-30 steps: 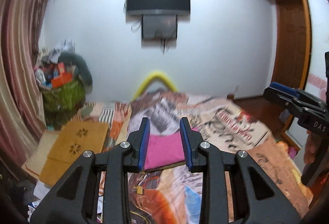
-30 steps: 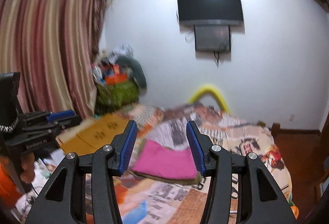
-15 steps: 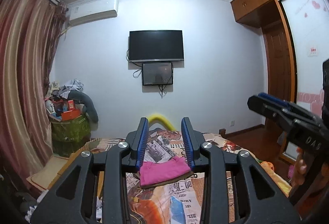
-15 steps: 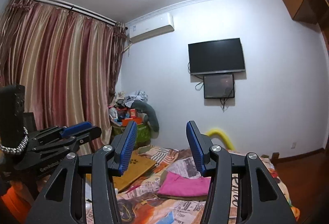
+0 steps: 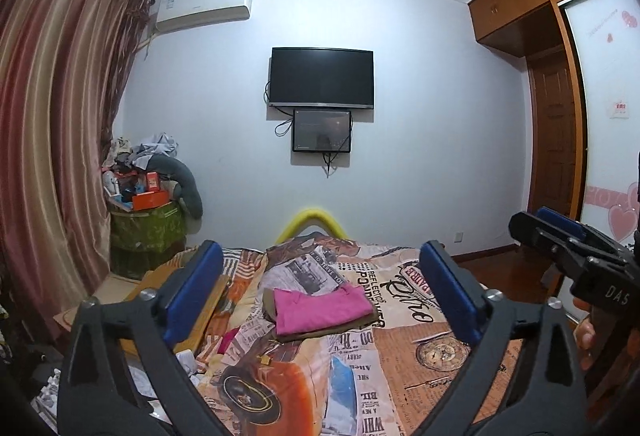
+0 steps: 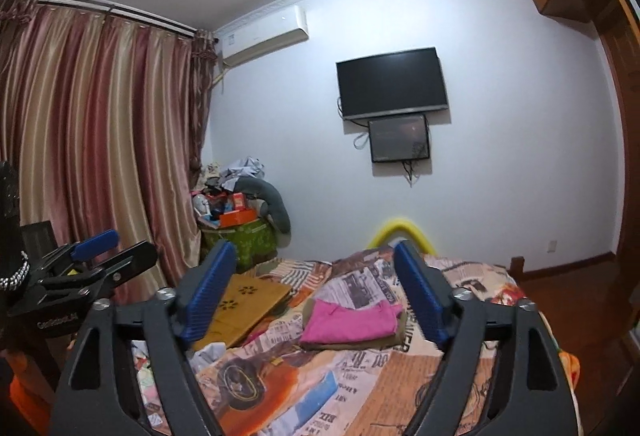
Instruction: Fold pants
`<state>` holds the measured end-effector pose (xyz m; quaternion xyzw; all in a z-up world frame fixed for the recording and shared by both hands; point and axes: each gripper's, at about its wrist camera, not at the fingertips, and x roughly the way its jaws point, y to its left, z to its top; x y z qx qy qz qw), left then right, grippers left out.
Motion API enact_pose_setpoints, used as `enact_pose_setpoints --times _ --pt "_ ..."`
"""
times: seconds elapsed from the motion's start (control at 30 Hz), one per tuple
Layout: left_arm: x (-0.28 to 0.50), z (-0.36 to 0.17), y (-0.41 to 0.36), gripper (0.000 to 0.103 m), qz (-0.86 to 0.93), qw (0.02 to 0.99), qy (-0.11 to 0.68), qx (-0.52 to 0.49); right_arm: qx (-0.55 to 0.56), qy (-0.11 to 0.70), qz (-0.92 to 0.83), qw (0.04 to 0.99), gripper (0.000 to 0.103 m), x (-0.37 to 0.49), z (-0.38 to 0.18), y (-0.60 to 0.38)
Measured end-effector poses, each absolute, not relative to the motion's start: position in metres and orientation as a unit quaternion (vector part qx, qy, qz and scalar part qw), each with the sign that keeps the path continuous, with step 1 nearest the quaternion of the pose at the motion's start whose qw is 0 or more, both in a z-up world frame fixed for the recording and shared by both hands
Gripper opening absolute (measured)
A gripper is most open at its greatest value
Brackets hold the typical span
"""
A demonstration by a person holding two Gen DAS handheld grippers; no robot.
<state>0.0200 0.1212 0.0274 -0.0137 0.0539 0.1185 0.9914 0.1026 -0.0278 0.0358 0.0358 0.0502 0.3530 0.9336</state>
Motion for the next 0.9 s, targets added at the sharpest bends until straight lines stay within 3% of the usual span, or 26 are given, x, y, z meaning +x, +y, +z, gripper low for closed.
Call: enact_pose_setpoints --times 0.13,0.2,0.9 --pt "0.020 0.021 0.117 0.102 0.118 0.991 0.060 -0.012 0.037 0.054 0.341 0.938 0.091 0.100 0.031 -0.034" --pt "0.021 0.018 0.117 0.102 0.118 0.991 0.063 -0.013 0.035 0.052 0.334 0.940 0.103 0.098 0.029 -0.035" --pt "0.021 0.018 0.117 0.103 0.112 0.992 0.063 -0.018 0.020 0.056 0.321 0.945 0.103 0.094 0.026 -0.038"
